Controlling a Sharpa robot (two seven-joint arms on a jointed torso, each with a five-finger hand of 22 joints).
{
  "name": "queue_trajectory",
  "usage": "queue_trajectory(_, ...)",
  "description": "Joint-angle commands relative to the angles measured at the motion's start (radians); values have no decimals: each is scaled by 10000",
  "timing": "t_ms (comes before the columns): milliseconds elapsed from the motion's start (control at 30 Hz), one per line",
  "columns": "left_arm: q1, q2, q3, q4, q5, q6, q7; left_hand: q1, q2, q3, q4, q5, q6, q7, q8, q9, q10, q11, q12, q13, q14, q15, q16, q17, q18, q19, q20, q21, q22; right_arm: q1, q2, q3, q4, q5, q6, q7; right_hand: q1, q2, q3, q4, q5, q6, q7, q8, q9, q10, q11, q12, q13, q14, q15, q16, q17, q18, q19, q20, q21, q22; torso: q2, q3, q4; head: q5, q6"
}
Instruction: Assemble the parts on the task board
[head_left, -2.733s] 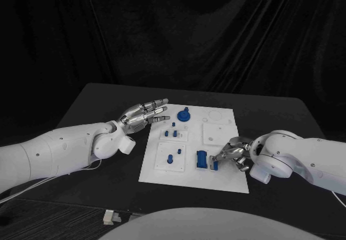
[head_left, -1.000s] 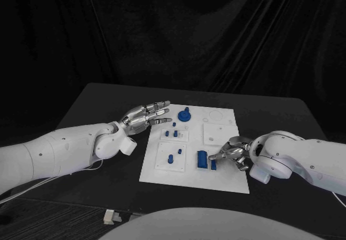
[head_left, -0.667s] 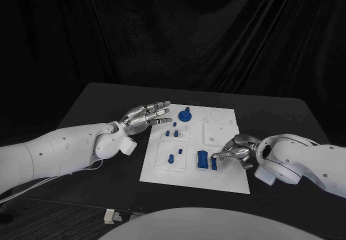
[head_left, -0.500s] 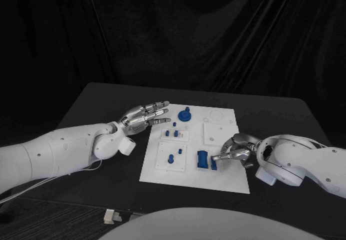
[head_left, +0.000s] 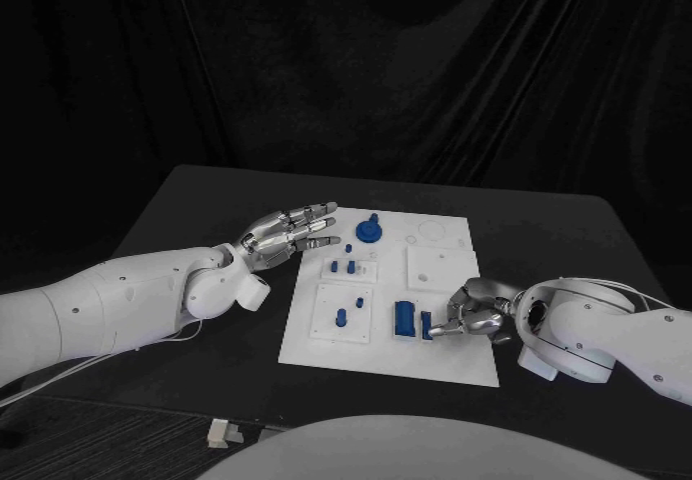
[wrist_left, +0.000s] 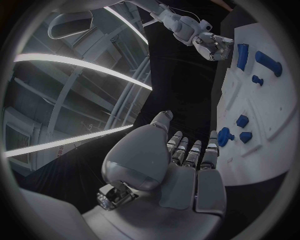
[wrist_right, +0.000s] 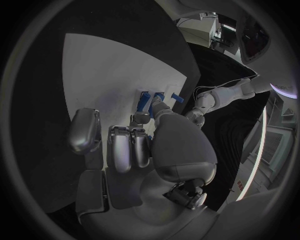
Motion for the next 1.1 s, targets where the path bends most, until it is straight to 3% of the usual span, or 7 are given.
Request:
queue_trajectory(33, -13, 17, 11, 16, 65, 71, 106, -80, 56, 51, 4, 42, 34, 63, 59, 10, 0, 74, 59, 13, 18, 85, 40, 16, 77, 32, 63, -26, 15, -65, 12, 3, -37, -301, 448, -141, 19, -119, 8, 73, -31, 189, -11, 188, 161, 1027, -74, 35, 2635, 807, -65, 13, 1343, 35, 17, -65, -9, 1453, -9, 0, -11, -7, -2)
queue_trajectory(233, -15, 22, 11, 13, 65, 78, 103, -80, 56, 51, 4, 42, 34, 63, 59, 10, 0, 74, 59, 13, 18, 85, 40, 16, 77, 32, 63, -26, 15, -189, 44, 3, -129, -307, 429, -164, 55, -111, 22, 86, -28, 238, -21, 252, 225, 1027, -84, 35, 2635, 806, -72, 11, 1337, 36, 17, -72, -13, 1452, -19, 0, 24, -20, -2)
queue_trajectory(467, -17, 9, 11, 11, 65, 79, 96, -80, 56, 51, 4, 42, 34, 63, 59, 10, 0, 74, 59, 13, 18, 85, 40, 16, 77, 32, 63, -26, 15, -276, 111, 3, -246, -309, 174, -83, 111, 47, 79, 158, 35, 367, -49, 406, 396, 1027, -112, 35, 2635, 809, -96, 16, 1353, 31, 27, -94, 8, 1459, -21, -12, 10, -18, -2)
queue_trajectory(767, -23, 28, 11, 0, 65, 95, 92, -80, 56, 51, 4, 42, 34, 63, 59, 10, 0, 74, 59, 13, 18, 85, 40, 16, 77, 32, 63, -26, 15, -298, 195, 3, -320, -310, -122, 23, 1, 226, 62, 303, 113, 527, -79, 542, 551, 1027, -140, 35, 2635, 810, -120, 18, 1358, 32, 30, -118, 2, 1458, -26, -1, 20, -29, -2)
queue_trajectory(1100, -28, 29, 11, -5, 65, 105, 80, -101, 53, 102, -30, 49, 55, 89, 70, 13, 10, 91, 75, 16, 17, 75, 43, 15, 79, 44, 62, -19, 11, -302, 226, 3, -349, -310, -144, 7, 1, 216, 45, 305, 89, 470, -85, 501, 538, 1027, -145, 35, 2635, 809, -124, 15, 1349, 32, 31, -122, 3, 1458, -20, -4, 19, -3, -2)
